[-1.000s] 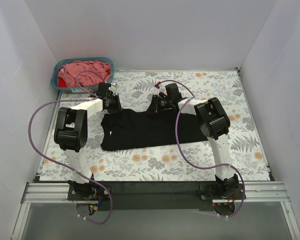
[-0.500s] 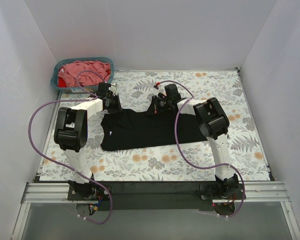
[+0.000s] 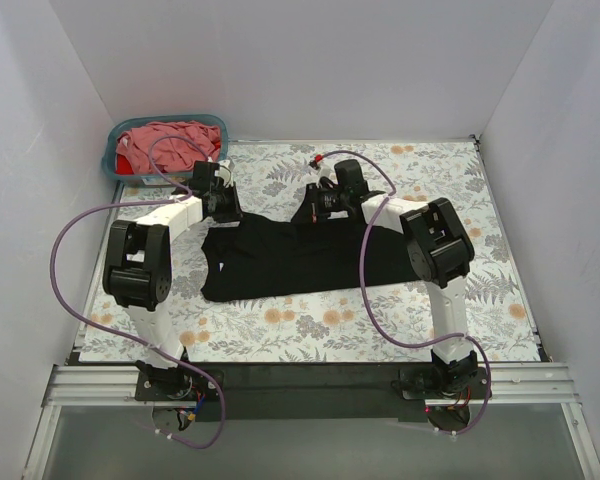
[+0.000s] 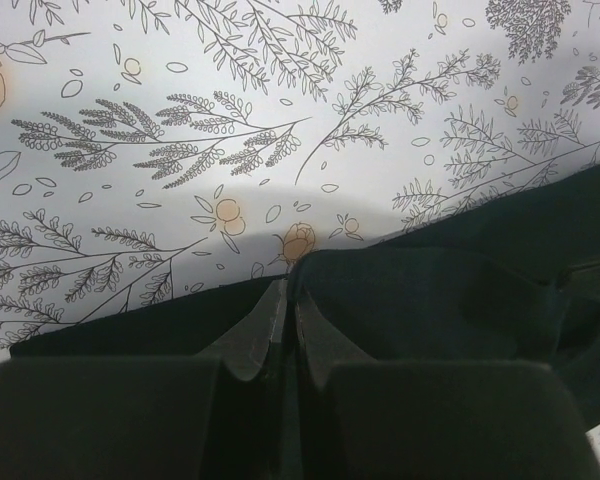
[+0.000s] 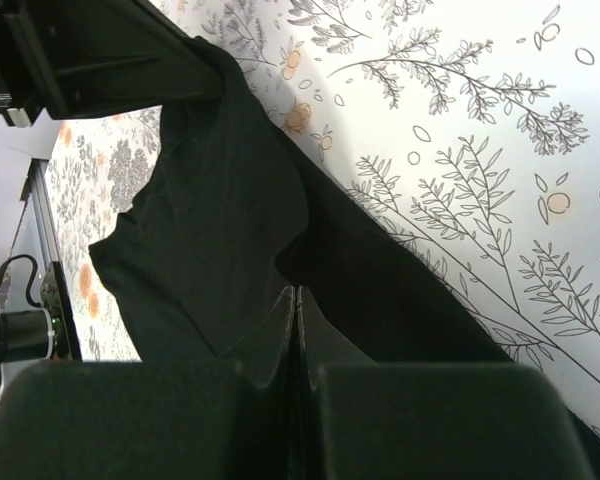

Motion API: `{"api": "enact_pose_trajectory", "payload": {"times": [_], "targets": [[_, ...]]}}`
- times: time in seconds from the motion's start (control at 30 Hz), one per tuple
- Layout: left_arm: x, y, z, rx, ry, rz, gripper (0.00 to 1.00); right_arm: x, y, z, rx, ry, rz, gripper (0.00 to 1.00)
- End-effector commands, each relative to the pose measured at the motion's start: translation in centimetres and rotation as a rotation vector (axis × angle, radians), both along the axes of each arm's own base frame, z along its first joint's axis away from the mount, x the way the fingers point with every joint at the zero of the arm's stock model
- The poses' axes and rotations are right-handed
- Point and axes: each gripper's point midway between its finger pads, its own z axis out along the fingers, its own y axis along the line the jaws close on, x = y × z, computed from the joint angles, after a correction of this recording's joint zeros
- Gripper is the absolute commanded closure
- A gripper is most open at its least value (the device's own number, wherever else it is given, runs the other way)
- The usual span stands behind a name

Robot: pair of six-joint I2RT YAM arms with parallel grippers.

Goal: Fold and stack the t-shirts
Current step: Fold the tshirt

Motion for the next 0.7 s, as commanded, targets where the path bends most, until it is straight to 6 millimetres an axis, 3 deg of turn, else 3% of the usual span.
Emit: {"api": "enact_pose_trajectory", "payload": {"times": [0.0, 0.4, 0.67], "targets": [[0.5, 0.1, 3.4, -0.003, -0.08, -0.01, 1.0, -0.2, -0.3, 1.9, 0.013, -0.068, 0.013, 0.99], [-1.4, 0.3, 4.2, -0.021, -0.052, 0.02, 1.0, -1.3, -1.0, 2.5, 0.009, -0.088, 0.026, 0.99], [-3.5, 0.0, 3.7, -0.055, -0.007, 0.018, 1.0, -2.4, -1.3, 3.1, 0.019, -0.093, 0.051, 0.99]]}}
